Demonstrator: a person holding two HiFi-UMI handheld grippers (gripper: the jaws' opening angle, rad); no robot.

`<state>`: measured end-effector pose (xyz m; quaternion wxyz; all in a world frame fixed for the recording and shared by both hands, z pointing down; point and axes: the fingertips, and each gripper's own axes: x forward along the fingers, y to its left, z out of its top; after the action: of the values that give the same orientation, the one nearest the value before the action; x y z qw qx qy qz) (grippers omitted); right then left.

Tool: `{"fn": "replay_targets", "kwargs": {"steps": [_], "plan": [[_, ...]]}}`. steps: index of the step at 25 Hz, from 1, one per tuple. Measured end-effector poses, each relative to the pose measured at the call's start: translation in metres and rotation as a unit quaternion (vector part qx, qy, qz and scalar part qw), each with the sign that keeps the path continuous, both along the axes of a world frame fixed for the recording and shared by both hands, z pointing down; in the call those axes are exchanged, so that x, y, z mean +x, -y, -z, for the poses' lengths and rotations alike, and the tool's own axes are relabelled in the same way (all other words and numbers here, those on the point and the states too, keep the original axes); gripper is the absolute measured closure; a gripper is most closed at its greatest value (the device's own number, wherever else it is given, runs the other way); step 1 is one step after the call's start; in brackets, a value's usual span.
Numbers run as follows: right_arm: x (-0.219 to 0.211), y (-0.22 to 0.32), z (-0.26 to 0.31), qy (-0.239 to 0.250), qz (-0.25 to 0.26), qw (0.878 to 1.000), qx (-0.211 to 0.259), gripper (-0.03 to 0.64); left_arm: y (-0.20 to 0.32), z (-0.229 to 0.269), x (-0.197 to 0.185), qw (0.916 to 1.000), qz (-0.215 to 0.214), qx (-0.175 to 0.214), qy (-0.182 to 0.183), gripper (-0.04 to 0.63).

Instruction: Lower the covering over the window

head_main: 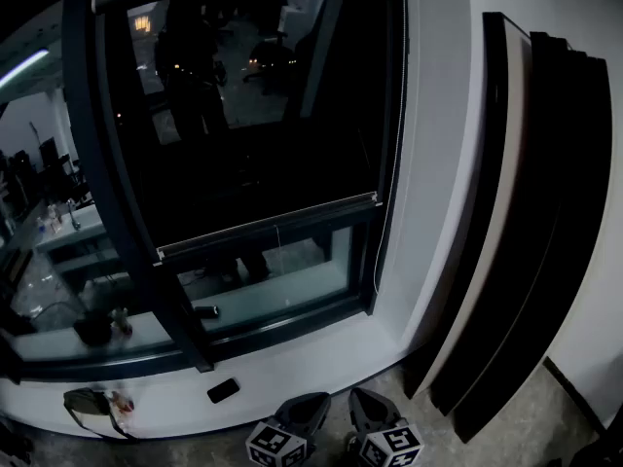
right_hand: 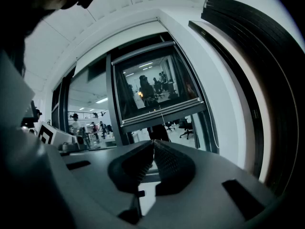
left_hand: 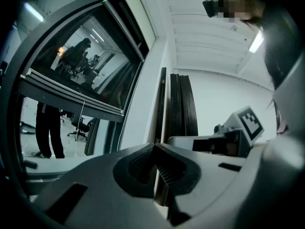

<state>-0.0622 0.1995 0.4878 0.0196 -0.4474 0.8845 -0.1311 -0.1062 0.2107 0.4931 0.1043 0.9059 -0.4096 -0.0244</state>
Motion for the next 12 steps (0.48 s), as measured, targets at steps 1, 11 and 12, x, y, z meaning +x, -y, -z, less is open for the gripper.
{"fn": "replay_targets", "kwargs": {"steps": [1,11,12], "plan": [[0.002,0.006,-0.001,-0.002,0.001,1.0,0.0,0.604,0.006,0.0,0.001,1.0,0.001,-0.001,0.0,0.594],[0.022,0.112,0.003,0.002,0.014,1.0,0.008,0.604,0.106,0.0,0.018,0.9998,0.018,0.003,0.01,0.594],[0.026,0.126,0.005,-0.001,0.018,1.0,0.01,0.604,0.119,0.002,0.021,0.9997,0.022,0.004,0.01,0.594]]}}
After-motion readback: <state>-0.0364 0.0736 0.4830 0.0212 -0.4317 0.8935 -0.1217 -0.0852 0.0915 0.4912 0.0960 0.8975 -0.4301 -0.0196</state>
